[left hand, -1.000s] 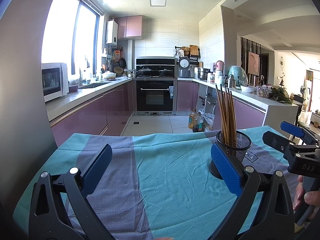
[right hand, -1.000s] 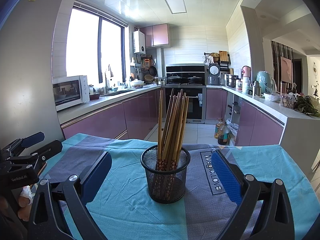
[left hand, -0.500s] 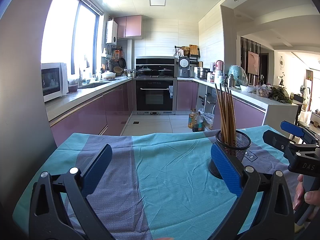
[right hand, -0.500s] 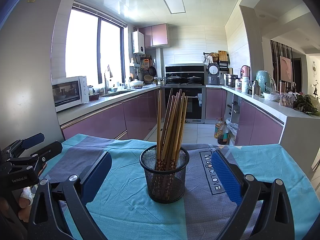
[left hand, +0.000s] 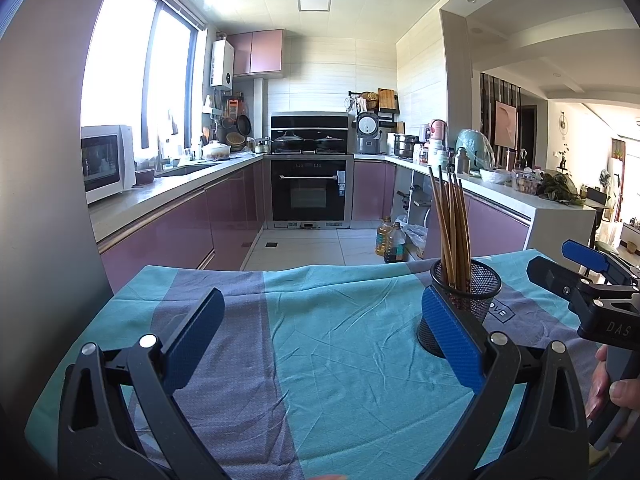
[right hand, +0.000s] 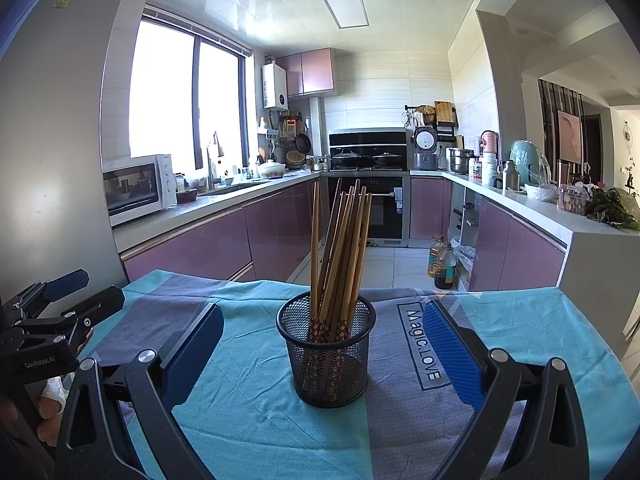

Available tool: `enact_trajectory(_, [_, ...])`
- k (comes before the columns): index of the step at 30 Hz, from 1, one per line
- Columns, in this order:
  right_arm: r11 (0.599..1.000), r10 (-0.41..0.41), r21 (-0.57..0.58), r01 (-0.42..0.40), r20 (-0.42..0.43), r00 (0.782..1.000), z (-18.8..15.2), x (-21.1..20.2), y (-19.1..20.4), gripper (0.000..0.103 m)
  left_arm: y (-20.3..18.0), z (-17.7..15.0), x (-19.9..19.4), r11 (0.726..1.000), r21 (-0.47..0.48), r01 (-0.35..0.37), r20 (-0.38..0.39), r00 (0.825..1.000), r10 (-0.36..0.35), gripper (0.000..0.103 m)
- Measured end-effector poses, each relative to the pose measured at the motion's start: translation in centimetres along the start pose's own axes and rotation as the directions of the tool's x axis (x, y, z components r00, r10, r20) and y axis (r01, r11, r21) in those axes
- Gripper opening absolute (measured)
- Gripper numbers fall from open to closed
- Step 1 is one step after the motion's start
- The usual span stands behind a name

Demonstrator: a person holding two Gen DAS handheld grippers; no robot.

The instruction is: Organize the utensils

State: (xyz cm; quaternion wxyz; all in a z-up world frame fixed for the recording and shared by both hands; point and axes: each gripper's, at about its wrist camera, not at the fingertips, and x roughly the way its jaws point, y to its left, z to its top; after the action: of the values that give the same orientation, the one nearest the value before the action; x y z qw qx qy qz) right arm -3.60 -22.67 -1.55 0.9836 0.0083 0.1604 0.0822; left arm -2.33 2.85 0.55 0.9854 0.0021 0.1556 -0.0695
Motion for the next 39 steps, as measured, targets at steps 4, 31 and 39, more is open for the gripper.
enact_trajectory(4, [1.0, 0.0, 0.0, 0.0, 0.0, 1.0, -0.05, -0.12, 0.06, 0.097, -0.04, -0.01, 0.03, 1.0, 0.0, 0.001, -0.002, 1.0, -0.001, 0.097])
enact_trajectory(31, [1.0, -0.001, 0.005, 0.001, -0.001, 1.0, 0.07, -0.02, 0.29, 0.097, -0.1, -0.01, 0.06, 1.0, 0.001, 0.0, -0.002, 1.0, 0.0, 0.097])
enact_trajectory(39, [1.0, -0.001, 0.006, 0.001, -0.002, 1.0, 0.04, 0.09, 0.28, 0.097, -0.07, 0.04, 0.04, 1.0, -0.001, -0.001, -0.001, 1.0, 0.001, 0.097])
